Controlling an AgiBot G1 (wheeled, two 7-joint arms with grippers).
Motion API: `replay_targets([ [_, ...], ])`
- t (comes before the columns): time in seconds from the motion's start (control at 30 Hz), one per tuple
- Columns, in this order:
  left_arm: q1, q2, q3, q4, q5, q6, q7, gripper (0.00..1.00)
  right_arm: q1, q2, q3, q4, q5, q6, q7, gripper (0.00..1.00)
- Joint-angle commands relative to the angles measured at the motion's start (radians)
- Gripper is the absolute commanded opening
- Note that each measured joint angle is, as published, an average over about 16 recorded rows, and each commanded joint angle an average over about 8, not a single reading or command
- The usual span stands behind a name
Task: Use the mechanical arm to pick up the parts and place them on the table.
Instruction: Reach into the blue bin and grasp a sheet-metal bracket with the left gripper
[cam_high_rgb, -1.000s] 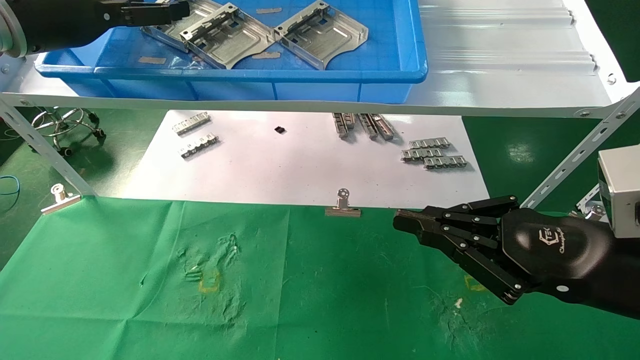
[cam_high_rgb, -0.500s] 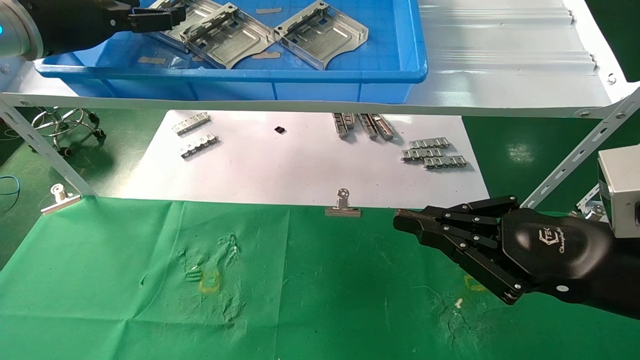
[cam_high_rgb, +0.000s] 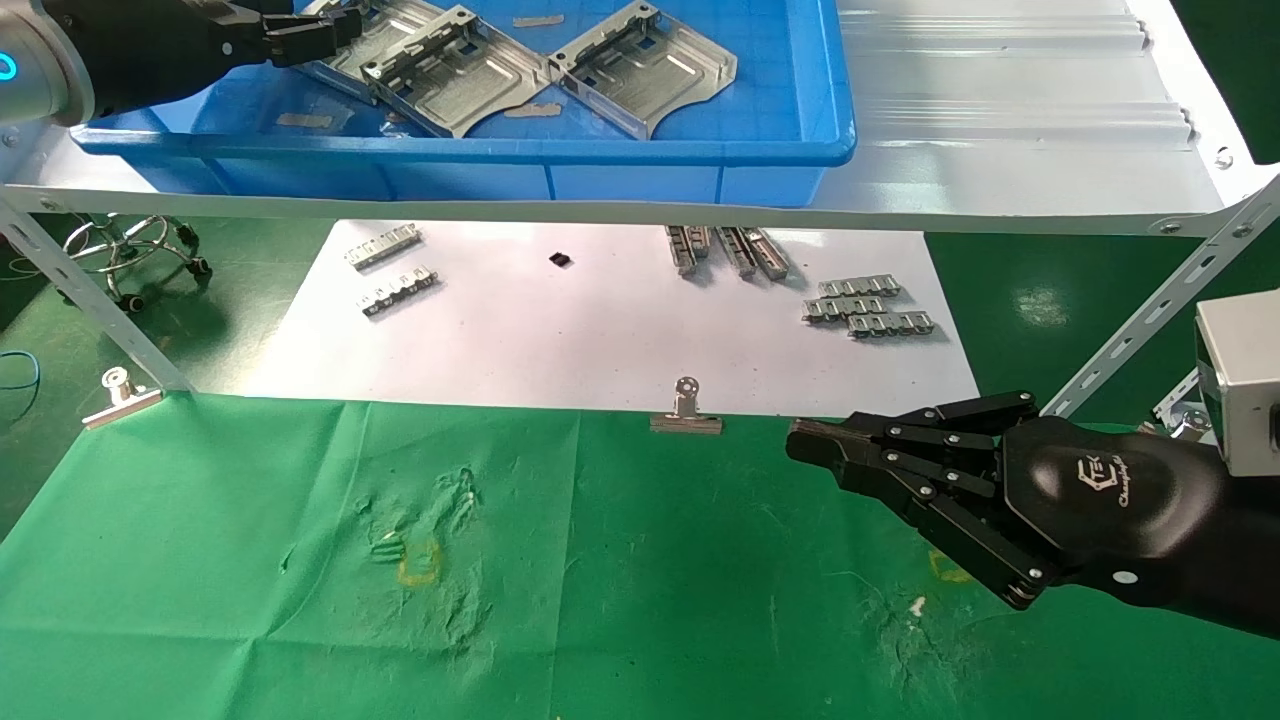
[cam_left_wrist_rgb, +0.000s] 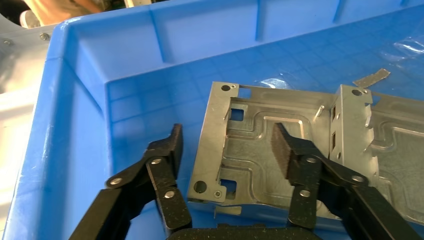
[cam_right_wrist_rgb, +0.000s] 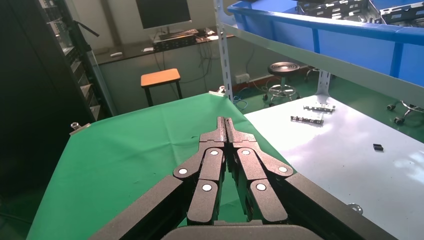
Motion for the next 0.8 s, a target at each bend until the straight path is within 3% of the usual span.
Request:
replay_targets([
  [0.03, 0.0, 0.002, -0.002, 0.006, -0.003, -0.002, 0.01, 0.0, 0.0, 0.0, 0.0, 0.0, 0.0, 0.0, 0.0, 0.0],
  [0.8, -0.002, 0.014, -0.014, 0.03, -0.018, -0.032, 0.091, 0.0, 0.0, 0.0, 0.0, 0.0, 0.0, 0.0, 0.0, 0.0],
])
